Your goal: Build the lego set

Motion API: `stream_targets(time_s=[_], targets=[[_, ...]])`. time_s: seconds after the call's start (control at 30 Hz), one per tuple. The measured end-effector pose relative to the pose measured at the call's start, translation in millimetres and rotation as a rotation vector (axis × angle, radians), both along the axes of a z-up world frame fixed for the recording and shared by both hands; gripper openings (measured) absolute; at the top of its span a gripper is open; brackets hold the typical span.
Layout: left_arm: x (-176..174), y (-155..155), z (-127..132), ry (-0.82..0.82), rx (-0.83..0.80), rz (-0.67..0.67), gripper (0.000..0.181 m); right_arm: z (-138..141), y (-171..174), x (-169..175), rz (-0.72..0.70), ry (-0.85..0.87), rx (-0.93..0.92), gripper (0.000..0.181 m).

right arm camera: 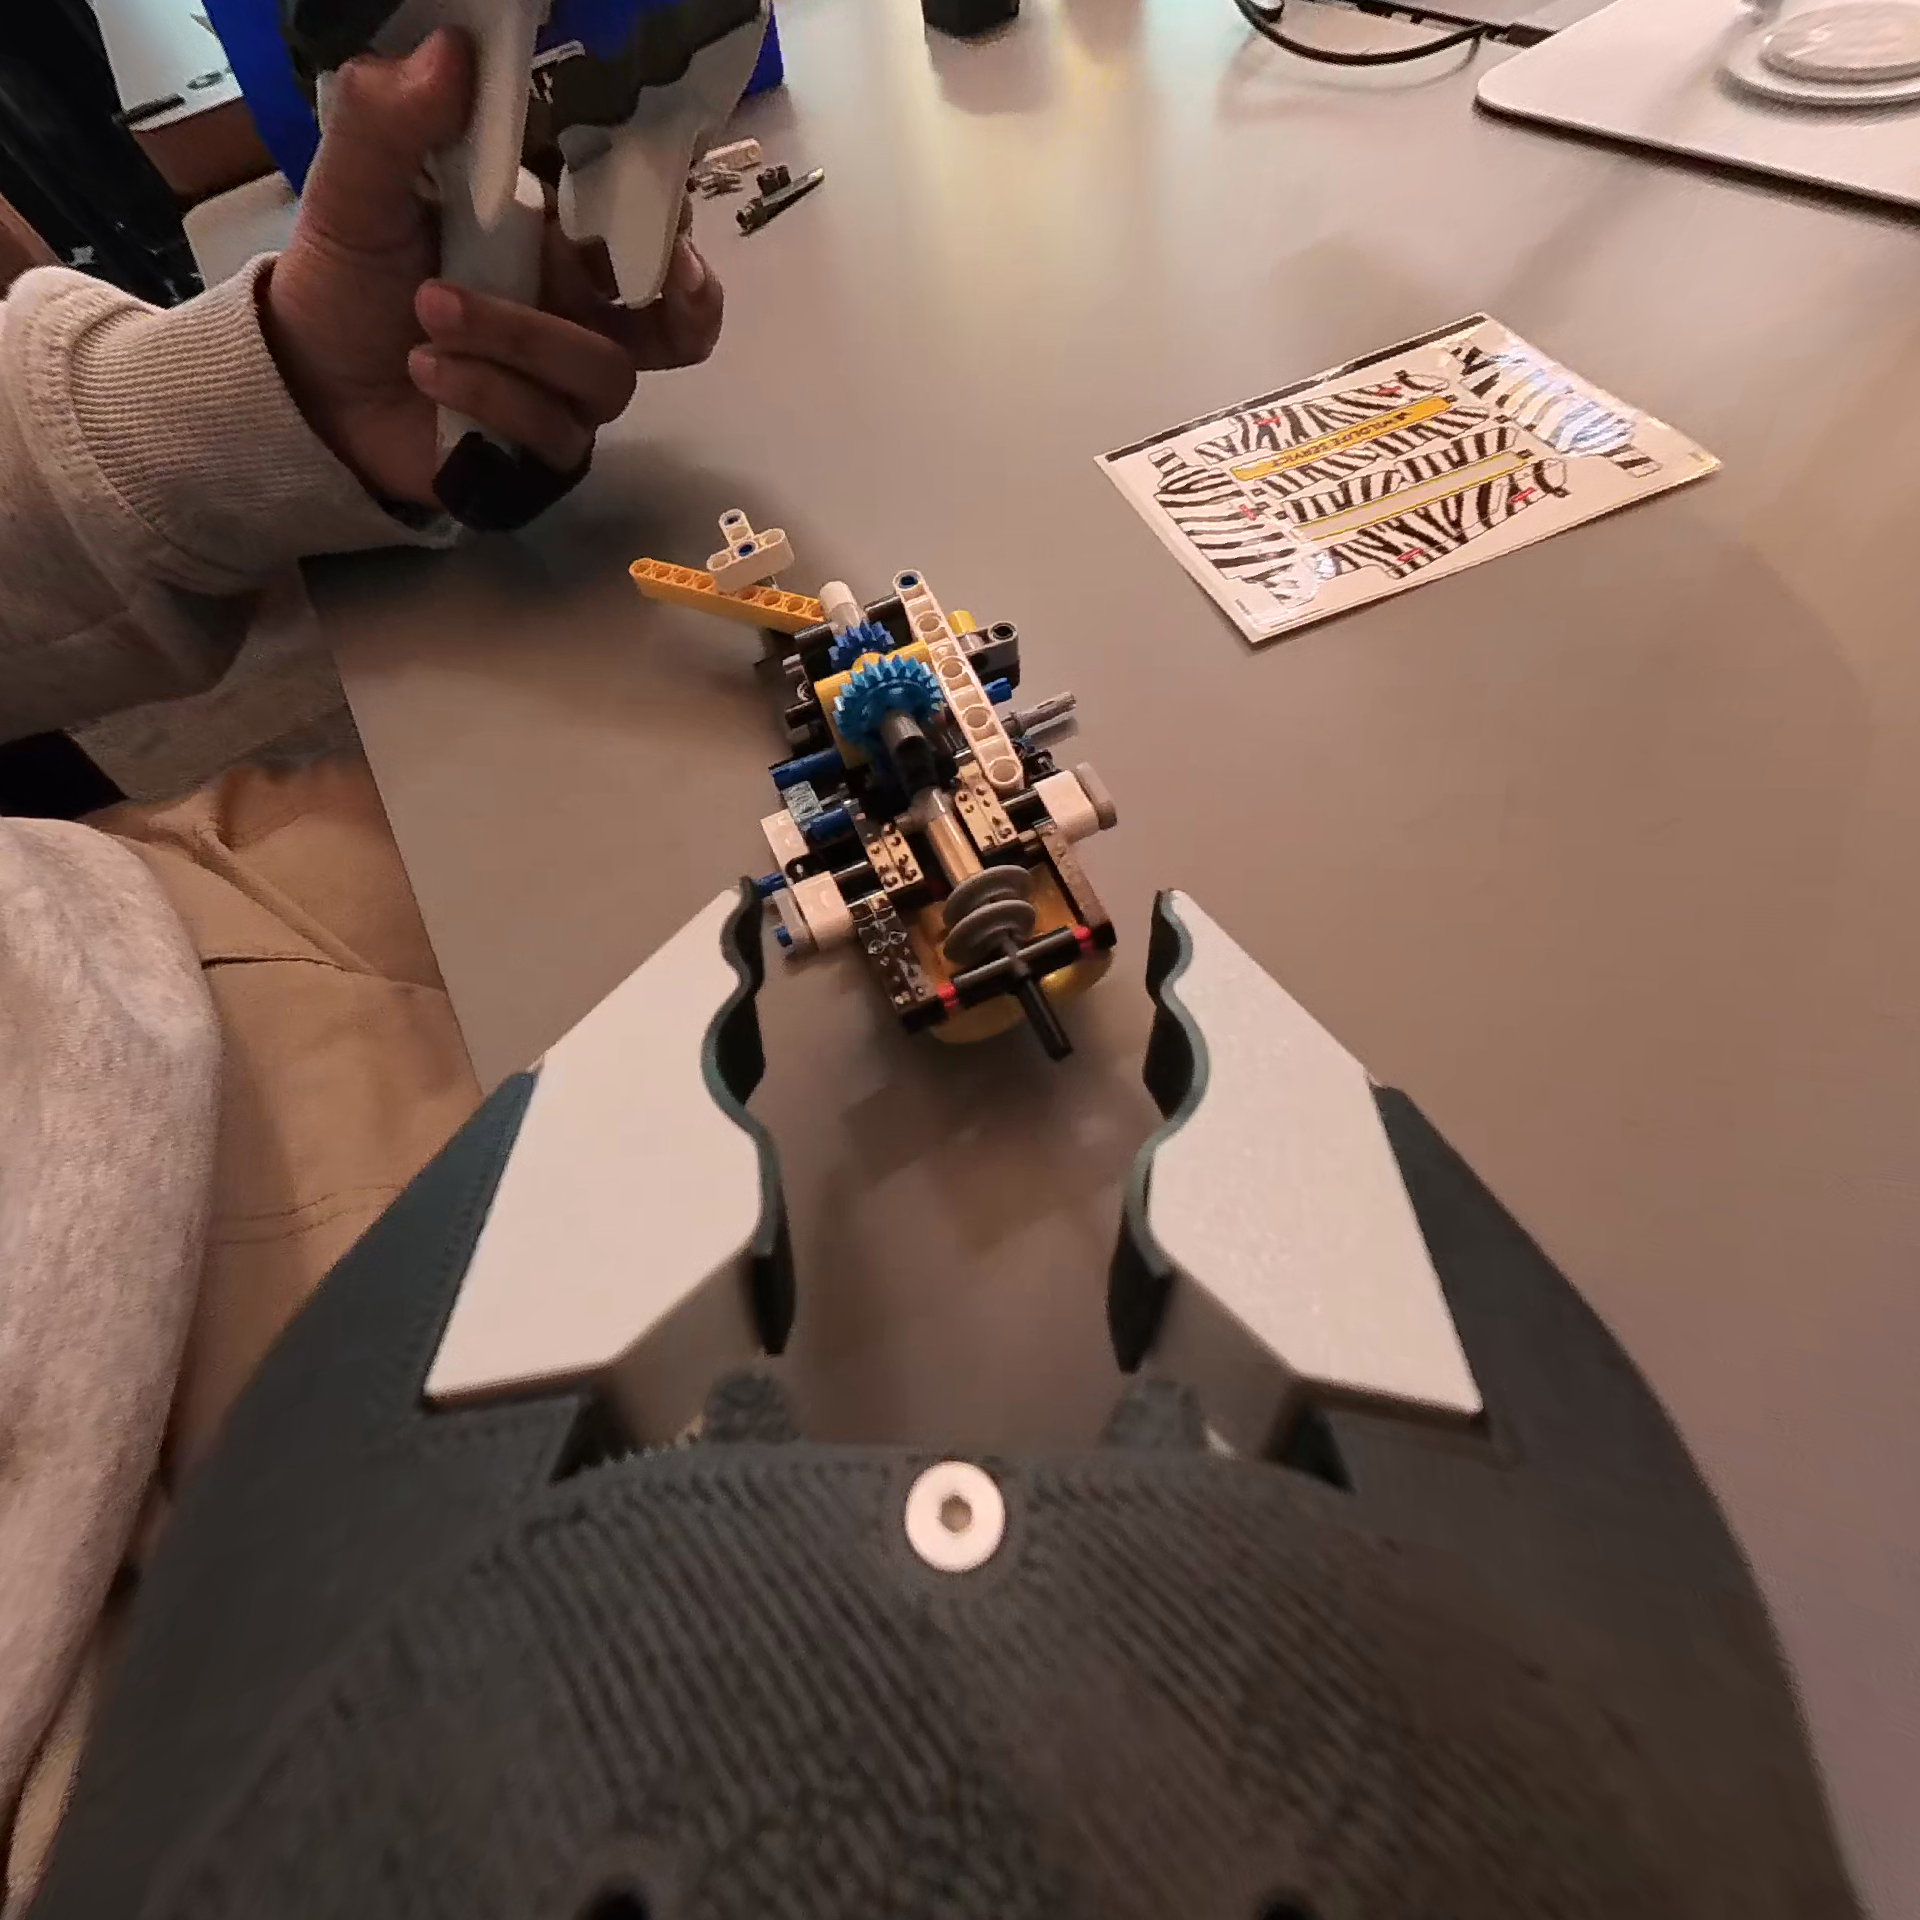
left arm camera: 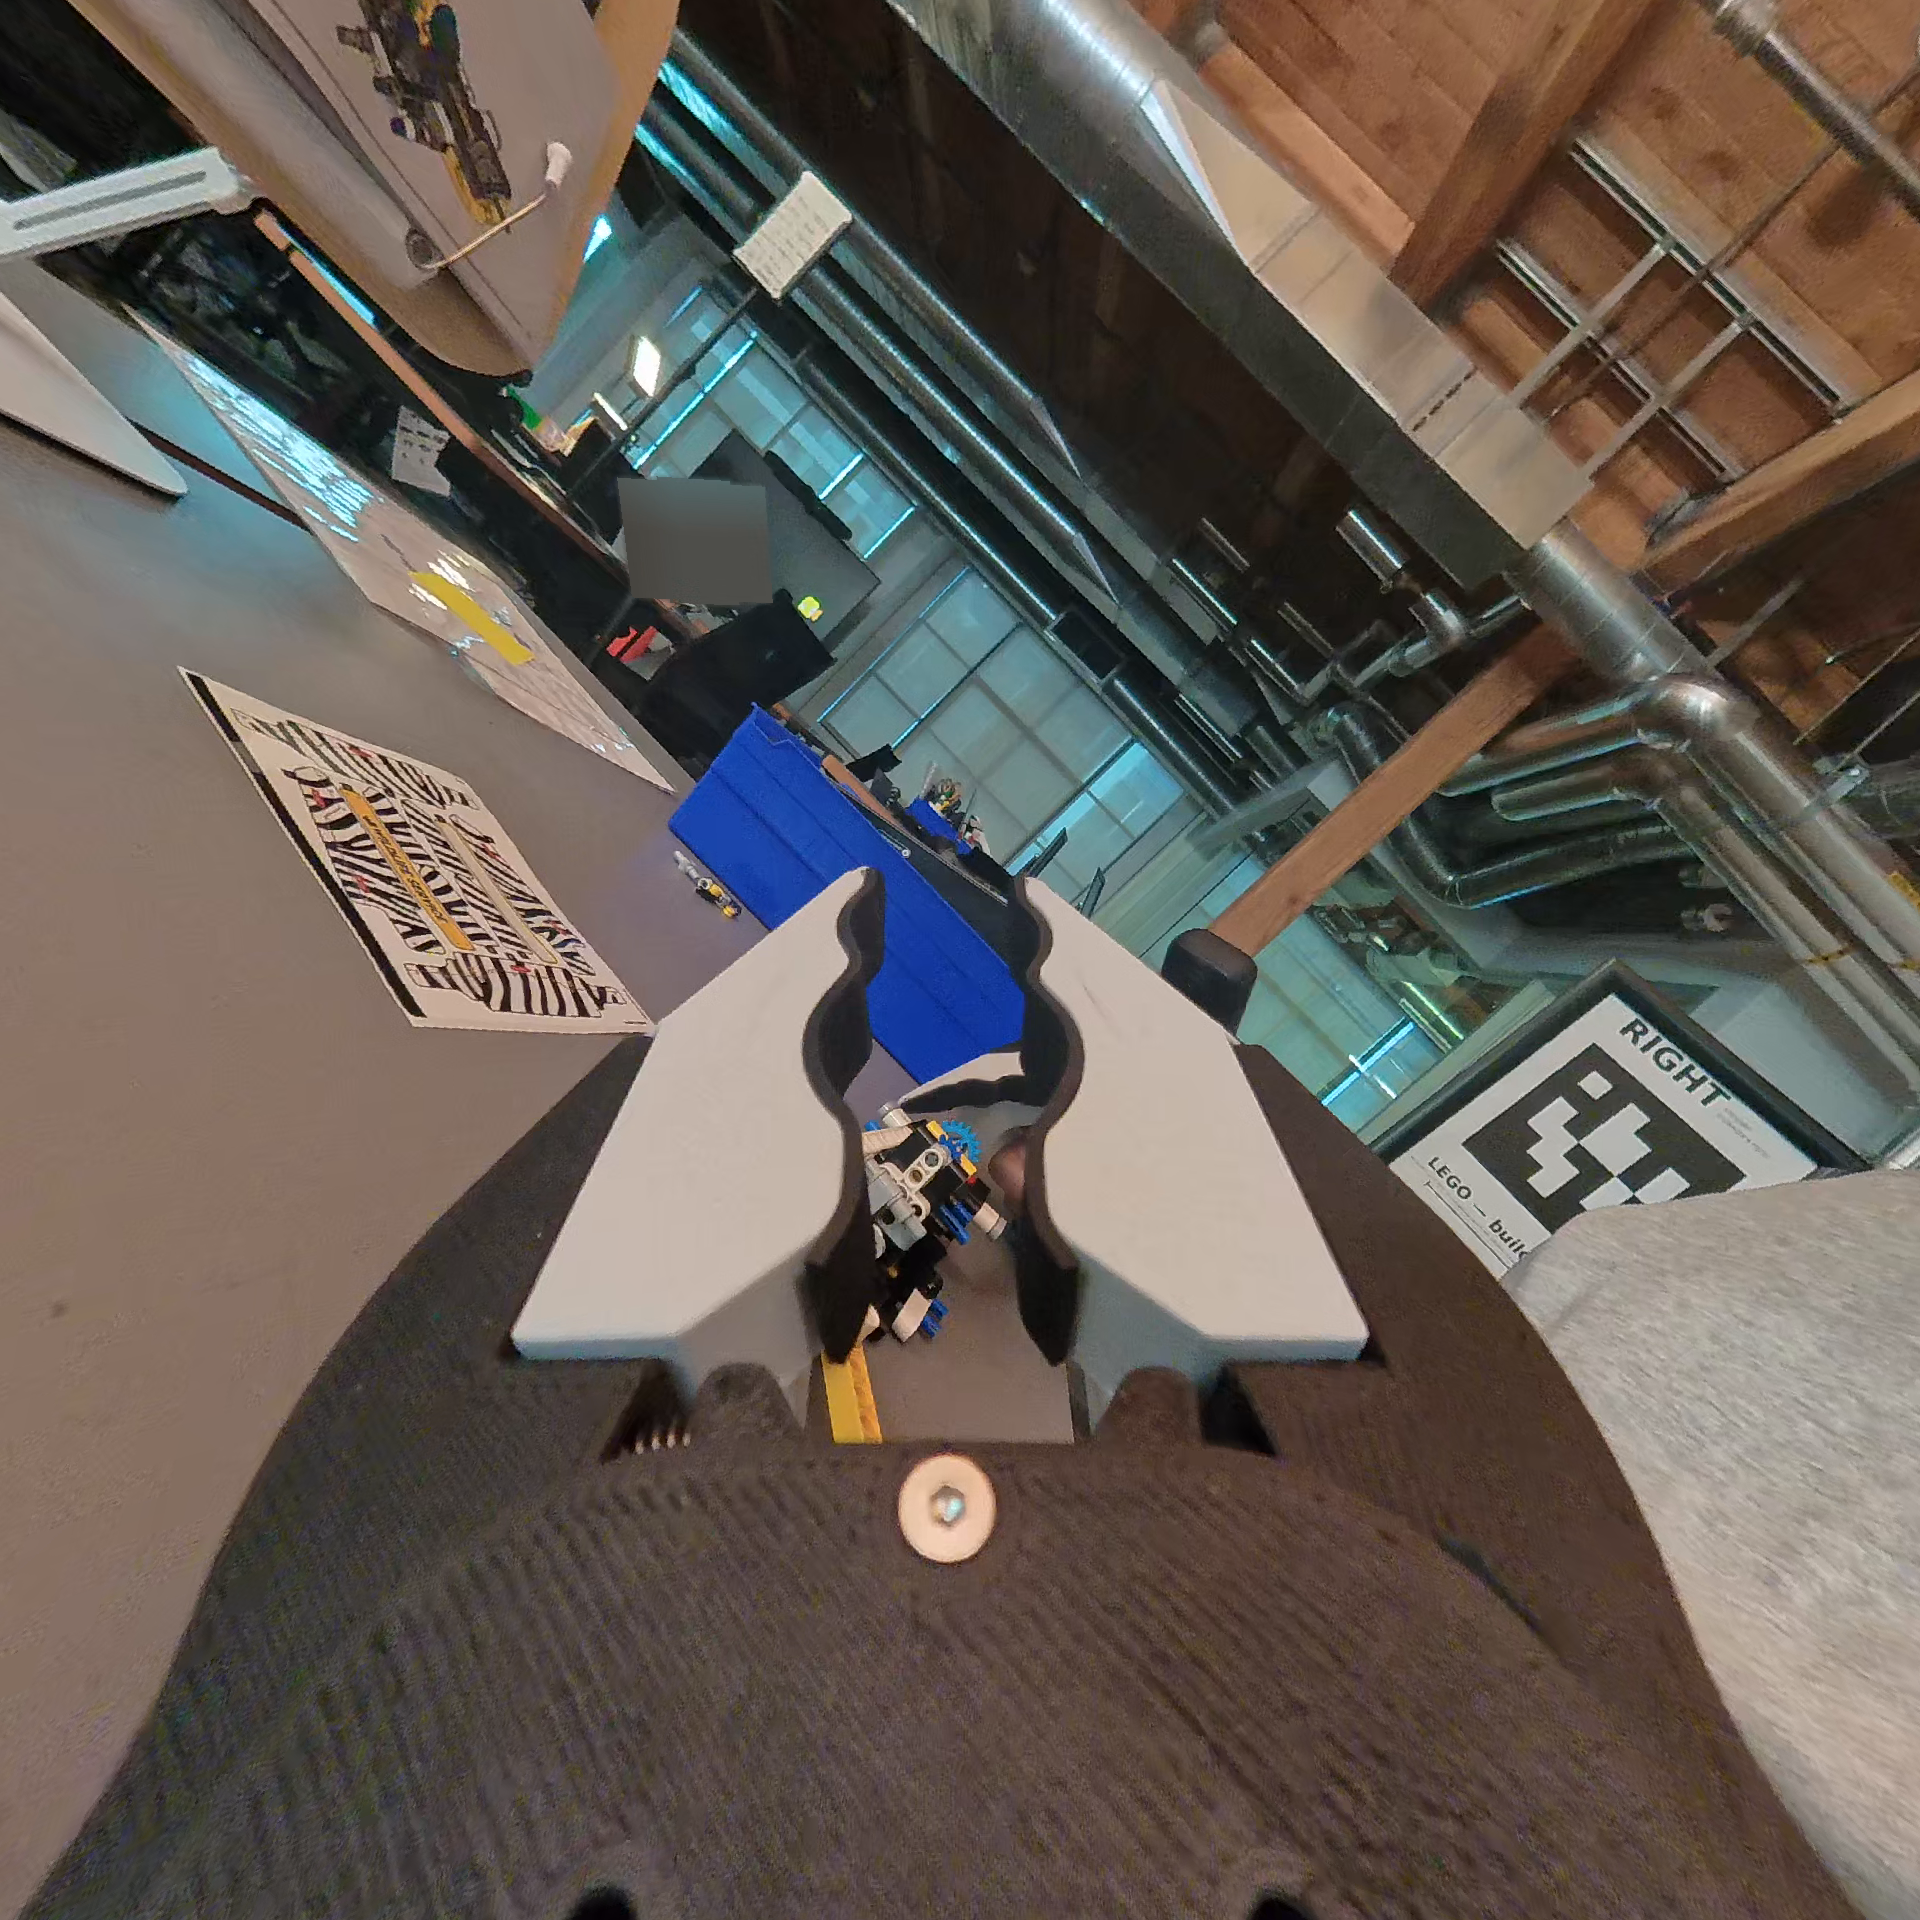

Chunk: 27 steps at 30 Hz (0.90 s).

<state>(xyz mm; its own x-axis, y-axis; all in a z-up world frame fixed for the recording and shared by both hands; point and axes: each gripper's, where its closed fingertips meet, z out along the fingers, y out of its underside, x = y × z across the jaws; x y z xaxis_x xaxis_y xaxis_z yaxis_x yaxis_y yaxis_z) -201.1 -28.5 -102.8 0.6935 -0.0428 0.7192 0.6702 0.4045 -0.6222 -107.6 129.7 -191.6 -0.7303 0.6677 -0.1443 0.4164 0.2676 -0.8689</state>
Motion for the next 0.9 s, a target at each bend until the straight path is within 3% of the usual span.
stream_targets(time_s=[0.63, 0.8, 0.9], targets=[[4.4, 4.1, -1.4, 0.024, -0.033, -0.006, 0.023, -6.4, 3.3, -3.0, -0.018, 0.009, 0.051, 0.070], [-20.2, 6.5, -4.2, 0.151, -0.265, 0.217, 0.032, 25.6, 29.1, -20.6, -0.161, 0.089, -0.061, 0.068], [-56.3, 19.6, 11.4, 0.318, -0.511, 0.391, 0.051, 53.7, 45.4, -32.7, -0.263, 0.157, -0.232, 0.064]])
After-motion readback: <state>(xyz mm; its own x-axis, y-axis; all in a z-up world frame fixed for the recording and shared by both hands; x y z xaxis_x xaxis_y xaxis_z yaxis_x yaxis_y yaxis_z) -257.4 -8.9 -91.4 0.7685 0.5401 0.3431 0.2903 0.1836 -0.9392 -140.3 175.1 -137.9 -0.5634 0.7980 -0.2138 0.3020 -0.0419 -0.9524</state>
